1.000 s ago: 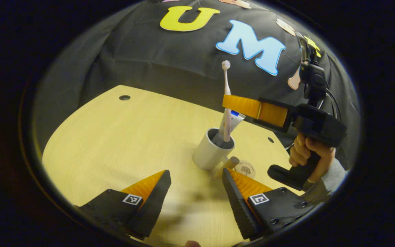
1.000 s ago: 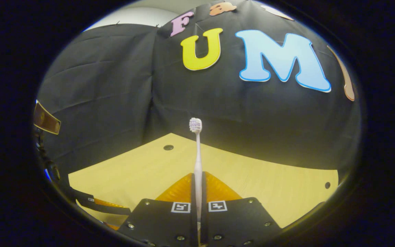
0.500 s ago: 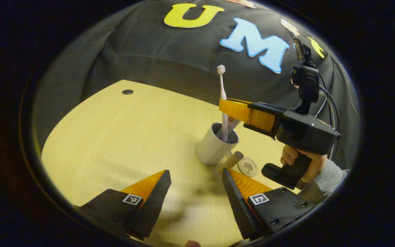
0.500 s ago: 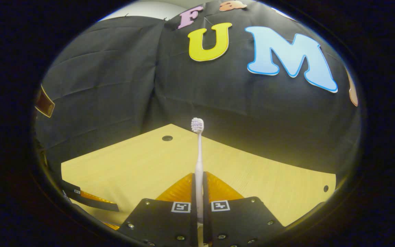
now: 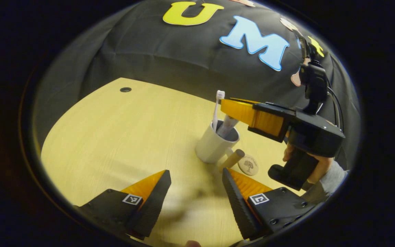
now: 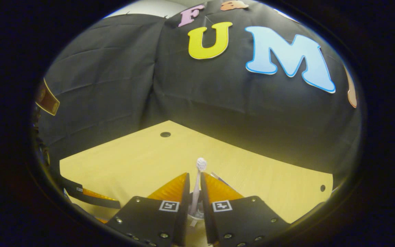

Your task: Put the toothbrush and toothpaste on the desktop into the cup, then pick up the cup and place it on the coaster on the desktop.

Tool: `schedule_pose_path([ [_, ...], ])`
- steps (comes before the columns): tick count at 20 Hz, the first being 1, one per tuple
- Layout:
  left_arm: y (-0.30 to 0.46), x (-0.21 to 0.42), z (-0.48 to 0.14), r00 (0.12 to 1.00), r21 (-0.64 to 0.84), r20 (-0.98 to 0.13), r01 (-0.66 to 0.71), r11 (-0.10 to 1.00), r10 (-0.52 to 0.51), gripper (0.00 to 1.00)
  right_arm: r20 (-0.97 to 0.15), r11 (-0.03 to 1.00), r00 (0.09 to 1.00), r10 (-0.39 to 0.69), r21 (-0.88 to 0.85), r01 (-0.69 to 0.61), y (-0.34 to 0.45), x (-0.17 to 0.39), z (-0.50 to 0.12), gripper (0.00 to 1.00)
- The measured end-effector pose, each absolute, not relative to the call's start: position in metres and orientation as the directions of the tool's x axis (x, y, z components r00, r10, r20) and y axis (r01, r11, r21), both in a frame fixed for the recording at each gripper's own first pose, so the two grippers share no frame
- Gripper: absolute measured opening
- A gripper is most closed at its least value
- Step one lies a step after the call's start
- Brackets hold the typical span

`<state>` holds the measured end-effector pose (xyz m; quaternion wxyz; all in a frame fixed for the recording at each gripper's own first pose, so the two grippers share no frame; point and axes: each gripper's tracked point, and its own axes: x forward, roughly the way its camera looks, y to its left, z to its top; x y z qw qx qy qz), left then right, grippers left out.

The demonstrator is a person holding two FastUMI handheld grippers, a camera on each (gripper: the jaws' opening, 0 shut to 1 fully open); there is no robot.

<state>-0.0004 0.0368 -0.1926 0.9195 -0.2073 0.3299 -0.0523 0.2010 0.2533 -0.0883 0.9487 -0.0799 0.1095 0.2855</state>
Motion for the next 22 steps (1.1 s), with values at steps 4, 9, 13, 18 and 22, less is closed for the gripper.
schedule_pose_path([
  [4,0.037,0.000,-0.193,0.773,-0.415,-0.588,-0.037,0.909,-0.238,0.98,-0.231,0.828,0.820,0.523,-0.091,-0.553,0.250,0.197,-0.077,0.56],
  [9,0.036,-0.002,-0.192,0.768,-0.405,-0.593,-0.023,0.914,-0.243,1.00,-0.173,0.866,0.869,0.464,-0.116,-0.486,0.226,0.181,-0.049,0.64],
  [13,0.032,-0.002,-0.192,0.762,-0.401,-0.591,0.007,0.916,-0.265,0.94,-0.132,0.907,0.906,0.402,-0.081,-0.414,0.195,0.158,-0.024,0.64],
  [18,0.016,0.000,-0.191,0.746,-0.396,-0.598,0.044,0.917,-0.294,0.94,-0.133,0.951,0.944,0.302,-0.027,-0.308,0.134,0.127,-0.017,0.65],
  [22,-0.007,0.007,-0.190,0.725,-0.394,-0.610,0.073,0.916,-0.320,0.98,-0.138,0.971,0.962,0.236,0.056,-0.230,0.093,0.109,-0.018,0.63],
])
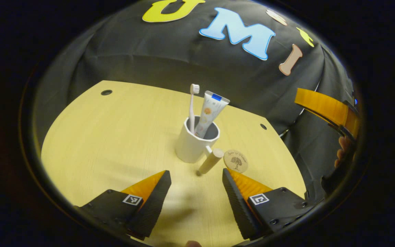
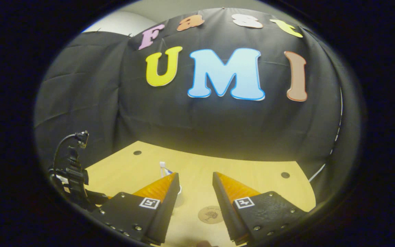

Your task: Put the toothbrush and toothpaste on the desktop into the cup, then pick up the cup and place it on the coaster on the desktop.

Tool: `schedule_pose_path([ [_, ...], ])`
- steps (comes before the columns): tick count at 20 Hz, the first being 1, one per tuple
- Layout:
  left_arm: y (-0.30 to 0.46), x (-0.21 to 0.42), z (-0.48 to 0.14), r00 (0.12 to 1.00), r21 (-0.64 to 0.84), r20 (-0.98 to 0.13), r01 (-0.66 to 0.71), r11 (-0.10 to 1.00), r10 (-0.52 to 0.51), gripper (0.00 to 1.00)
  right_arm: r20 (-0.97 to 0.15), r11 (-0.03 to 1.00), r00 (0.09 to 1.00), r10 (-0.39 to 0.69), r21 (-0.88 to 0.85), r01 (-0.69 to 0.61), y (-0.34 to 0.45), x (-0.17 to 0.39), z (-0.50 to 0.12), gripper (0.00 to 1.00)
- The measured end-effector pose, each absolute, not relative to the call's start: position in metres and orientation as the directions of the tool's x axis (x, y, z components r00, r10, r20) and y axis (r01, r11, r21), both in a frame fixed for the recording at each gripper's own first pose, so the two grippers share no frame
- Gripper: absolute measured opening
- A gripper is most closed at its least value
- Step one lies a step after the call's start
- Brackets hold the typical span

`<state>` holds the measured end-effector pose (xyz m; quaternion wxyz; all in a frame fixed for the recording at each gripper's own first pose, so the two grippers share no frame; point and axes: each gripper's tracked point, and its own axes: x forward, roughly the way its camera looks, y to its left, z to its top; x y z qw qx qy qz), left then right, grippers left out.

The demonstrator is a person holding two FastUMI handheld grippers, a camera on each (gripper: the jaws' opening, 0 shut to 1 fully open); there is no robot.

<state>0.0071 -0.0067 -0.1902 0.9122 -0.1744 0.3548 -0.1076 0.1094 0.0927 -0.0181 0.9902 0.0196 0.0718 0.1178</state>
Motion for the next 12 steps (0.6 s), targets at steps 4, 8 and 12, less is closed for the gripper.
schedule_pose_path([
  [4,-0.024,0.017,-0.192,0.689,-0.378,-0.645,0.089,0.922,-0.331,1.00,-0.174,0.975,0.963,0.206,0.114,-0.188,0.064,0.094,-0.034,0.64],
  [8,-0.036,0.029,-0.202,0.621,-0.371,-0.714,0.056,0.927,-0.323,0.97,-0.216,0.972,0.954,0.210,0.155,-0.179,0.046,0.085,-0.046,0.64],
  [12,-0.044,0.041,-0.212,0.559,-0.336,-0.777,0.018,0.942,-0.288,0.97,-0.249,0.966,0.941,0.228,0.177,-0.187,0.033,0.075,-0.055,0.65],
])
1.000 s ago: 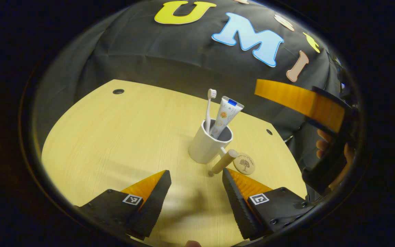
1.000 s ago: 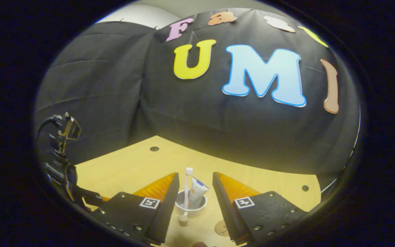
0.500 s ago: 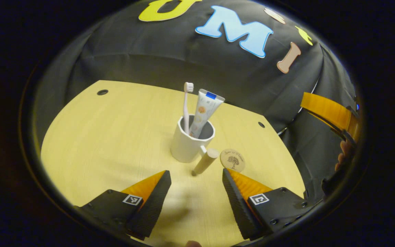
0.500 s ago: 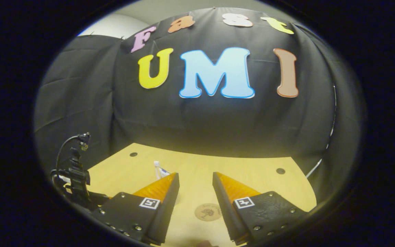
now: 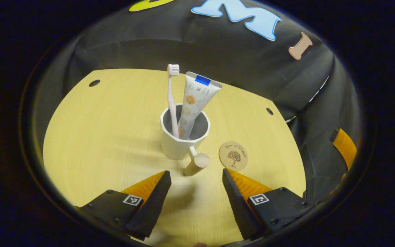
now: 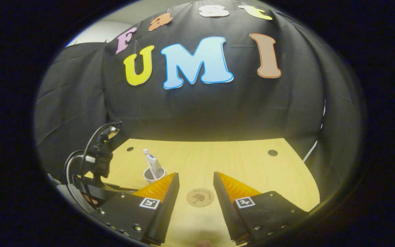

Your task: Put the toothbrush and toothpaste on the desktop into the cup, then pick up the cup and place it on the coaster on the desktop.

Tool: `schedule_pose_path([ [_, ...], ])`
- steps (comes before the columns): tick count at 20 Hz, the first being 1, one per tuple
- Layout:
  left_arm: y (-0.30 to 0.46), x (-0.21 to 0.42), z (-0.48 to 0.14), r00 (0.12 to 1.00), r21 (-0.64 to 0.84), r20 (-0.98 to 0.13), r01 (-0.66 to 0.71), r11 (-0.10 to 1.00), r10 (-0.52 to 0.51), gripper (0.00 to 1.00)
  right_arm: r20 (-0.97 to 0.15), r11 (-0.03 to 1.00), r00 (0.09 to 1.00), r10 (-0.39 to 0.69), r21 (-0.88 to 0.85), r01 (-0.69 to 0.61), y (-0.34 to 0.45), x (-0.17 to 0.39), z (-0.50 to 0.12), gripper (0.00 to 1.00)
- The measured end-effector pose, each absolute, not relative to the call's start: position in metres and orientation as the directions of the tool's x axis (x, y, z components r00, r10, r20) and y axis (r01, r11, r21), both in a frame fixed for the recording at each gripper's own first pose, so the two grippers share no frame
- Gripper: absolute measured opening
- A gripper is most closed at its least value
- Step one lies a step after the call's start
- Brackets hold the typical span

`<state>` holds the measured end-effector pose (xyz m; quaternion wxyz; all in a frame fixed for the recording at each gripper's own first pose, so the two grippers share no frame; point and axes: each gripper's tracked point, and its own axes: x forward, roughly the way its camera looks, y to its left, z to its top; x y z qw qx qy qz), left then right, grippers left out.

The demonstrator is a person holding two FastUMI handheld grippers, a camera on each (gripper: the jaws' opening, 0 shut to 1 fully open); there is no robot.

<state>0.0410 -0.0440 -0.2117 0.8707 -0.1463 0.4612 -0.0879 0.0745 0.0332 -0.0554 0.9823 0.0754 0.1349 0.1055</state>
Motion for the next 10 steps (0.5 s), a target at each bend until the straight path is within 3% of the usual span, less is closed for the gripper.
schedule_pose_path([
  [8,-0.054,0.071,-0.226,0.471,-0.273,-0.859,-0.085,0.958,-0.203,0.94,-0.319,0.961,0.911,0.261,0.173,-0.214,0.017,0.063,-0.083,0.65],
  [10,-0.053,0.078,-0.228,0.457,-0.258,-0.871,-0.117,0.959,-0.178,0.99,-0.336,0.959,0.902,0.272,0.176,-0.224,0.015,0.061,-0.090,0.65],
])
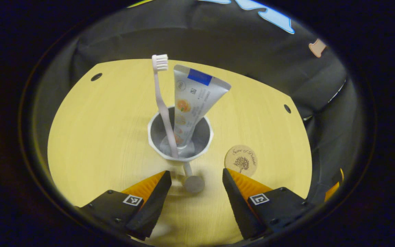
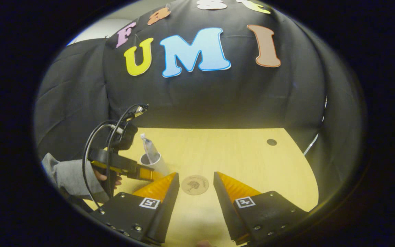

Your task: Put the toothbrush and toothpaste on the desktop into the cup, then pick up the cup and place it on the coaster on the desktop.

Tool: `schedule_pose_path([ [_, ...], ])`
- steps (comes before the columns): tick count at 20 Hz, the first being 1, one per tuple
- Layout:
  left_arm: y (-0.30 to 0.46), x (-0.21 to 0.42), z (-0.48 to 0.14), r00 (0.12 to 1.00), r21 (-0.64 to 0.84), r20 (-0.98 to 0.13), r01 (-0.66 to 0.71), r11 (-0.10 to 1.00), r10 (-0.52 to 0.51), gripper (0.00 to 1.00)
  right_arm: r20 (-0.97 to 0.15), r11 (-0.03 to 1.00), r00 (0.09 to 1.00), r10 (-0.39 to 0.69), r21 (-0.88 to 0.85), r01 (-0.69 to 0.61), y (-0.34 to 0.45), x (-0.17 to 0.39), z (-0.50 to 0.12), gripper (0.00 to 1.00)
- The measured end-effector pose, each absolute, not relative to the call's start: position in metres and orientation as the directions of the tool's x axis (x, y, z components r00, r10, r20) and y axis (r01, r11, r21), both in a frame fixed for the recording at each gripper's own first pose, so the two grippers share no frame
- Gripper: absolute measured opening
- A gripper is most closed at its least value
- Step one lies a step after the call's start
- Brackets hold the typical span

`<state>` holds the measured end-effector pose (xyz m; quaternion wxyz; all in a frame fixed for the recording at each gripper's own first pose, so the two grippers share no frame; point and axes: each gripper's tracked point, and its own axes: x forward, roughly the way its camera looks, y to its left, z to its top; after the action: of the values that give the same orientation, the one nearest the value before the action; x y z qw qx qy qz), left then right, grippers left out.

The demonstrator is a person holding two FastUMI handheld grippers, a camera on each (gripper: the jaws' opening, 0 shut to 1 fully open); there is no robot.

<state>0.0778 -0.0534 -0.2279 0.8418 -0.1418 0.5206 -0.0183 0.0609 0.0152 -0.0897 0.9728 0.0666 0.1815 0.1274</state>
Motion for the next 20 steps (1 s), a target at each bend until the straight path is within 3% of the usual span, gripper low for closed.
schedule_pose_path([
  [1,-0.053,0.080,-0.232,0.447,-0.251,-0.879,-0.130,0.959,-0.169,1.00,-0.343,0.957,0.898,0.277,0.180,-0.226,0.014,0.060,-0.092,0.65],
  [3,-0.052,0.087,-0.239,0.433,-0.241,-0.888,-0.155,0.958,-0.153,0.91,-0.351,0.956,0.893,0.281,0.189,-0.226,0.010,0.062,-0.094,0.65],
  [4,-0.050,0.091,-0.241,0.427,-0.233,-0.893,-0.167,0.958,-0.143,0.78,-0.354,0.954,0.891,0.283,0.196,-0.226,0.009,0.062,-0.095,0.65],
  [6,-0.045,0.098,-0.248,0.417,-0.215,-0.901,-0.187,0.959,-0.120,0.83,-0.359,0.952,0.888,0.287,0.209,-0.223,0.006,0.064,-0.097,0.65],
  [9,-0.045,0.099,-0.257,0.393,-0.210,-0.913,-0.214,0.954,-0.112,0.77,-0.369,0.953,0.886,0.281,0.219,-0.210,0.001,0.066,-0.102,0.66],
  [10,-0.045,0.100,-0.259,0.390,-0.208,-0.915,-0.224,0.952,-0.108,0.69,-0.373,0.952,0.885,0.280,0.226,-0.205,-0.001,0.067,-0.104,0.66],
  [11,-0.042,0.099,-0.261,0.386,-0.202,-0.917,-0.232,0.951,-0.101,0.72,-0.377,0.951,0.883,0.279,0.233,-0.201,-0.003,0.067,-0.105,0.66],
  [13,-0.042,0.100,-0.263,0.383,-0.204,-0.918,-0.241,0.949,-0.100,0.65,-0.383,0.951,0.882,0.275,0.243,-0.190,-0.006,0.066,-0.110,0.67],
  [14,-0.041,0.099,-0.264,0.376,-0.197,-0.922,-0.250,0.948,-0.092,0.46,-0.386,0.951,0.881,0.272,0.248,-0.185,-0.007,0.066,-0.111,0.67],
  [20,-0.038,0.101,-0.264,0.396,-0.131,-0.917,-0.215,0.968,-0.036,0.35,-0.392,0.947,0.880,0.267,0.277,-0.164,-0.011,0.067,-0.112,0.67],
])
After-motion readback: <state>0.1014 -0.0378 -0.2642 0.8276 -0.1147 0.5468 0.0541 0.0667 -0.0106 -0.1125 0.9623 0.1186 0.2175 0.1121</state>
